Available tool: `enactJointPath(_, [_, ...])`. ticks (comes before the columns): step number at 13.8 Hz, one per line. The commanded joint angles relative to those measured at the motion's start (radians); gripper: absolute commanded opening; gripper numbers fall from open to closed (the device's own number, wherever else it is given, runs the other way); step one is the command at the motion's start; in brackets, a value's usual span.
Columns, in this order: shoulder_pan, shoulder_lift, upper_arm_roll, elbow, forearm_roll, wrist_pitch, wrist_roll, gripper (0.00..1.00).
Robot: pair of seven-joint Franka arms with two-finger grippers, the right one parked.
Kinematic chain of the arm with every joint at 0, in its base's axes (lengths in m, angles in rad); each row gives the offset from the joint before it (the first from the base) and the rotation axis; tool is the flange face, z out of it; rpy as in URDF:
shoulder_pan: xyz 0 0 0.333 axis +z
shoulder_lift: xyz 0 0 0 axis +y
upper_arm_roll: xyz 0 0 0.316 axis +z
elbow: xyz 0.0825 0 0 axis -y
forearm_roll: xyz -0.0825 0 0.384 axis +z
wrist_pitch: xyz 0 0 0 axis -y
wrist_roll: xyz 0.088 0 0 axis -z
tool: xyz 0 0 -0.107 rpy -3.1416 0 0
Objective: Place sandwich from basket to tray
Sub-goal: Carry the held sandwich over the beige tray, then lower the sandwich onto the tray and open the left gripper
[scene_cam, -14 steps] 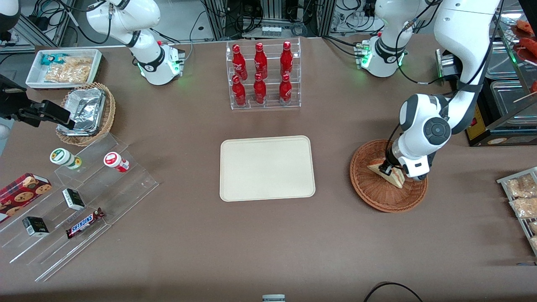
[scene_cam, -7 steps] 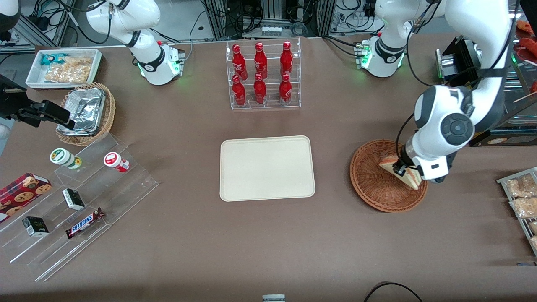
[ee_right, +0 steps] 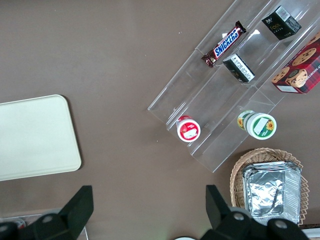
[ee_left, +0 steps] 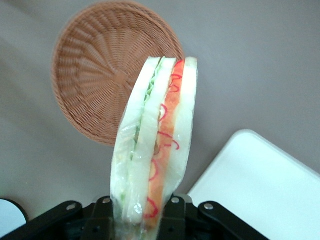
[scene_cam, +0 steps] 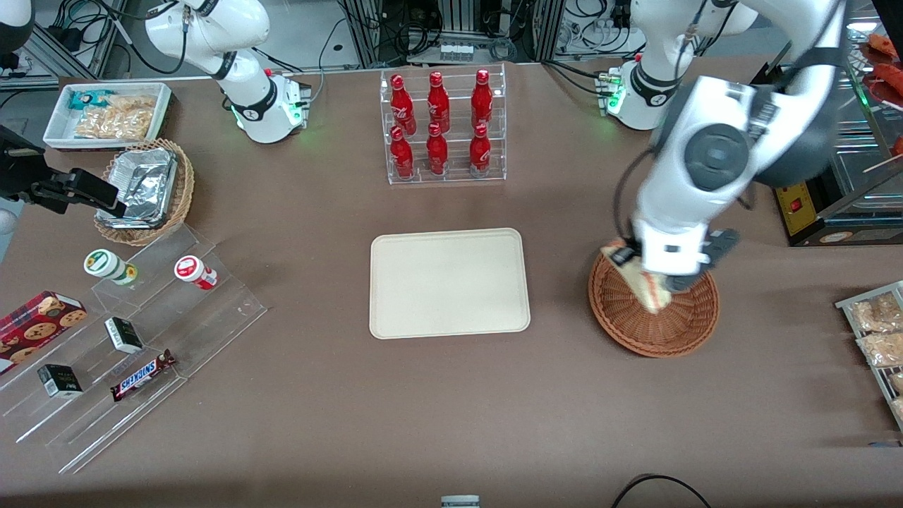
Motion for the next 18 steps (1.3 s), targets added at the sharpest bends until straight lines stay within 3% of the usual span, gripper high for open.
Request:
enactJointPath(1, [-0.112, 0.093, 0.007, 0.068, 0.006, -0.011, 0.086, 0.31])
enactJointPath(8, [-0.352, 0.372, 0.007, 0.223, -0.009, 0.206, 0.063, 0.31])
enactJointPath(18, [-0.440, 0.564, 0.009, 0.262, 0.000, 0.405, -0.001, 0.31])
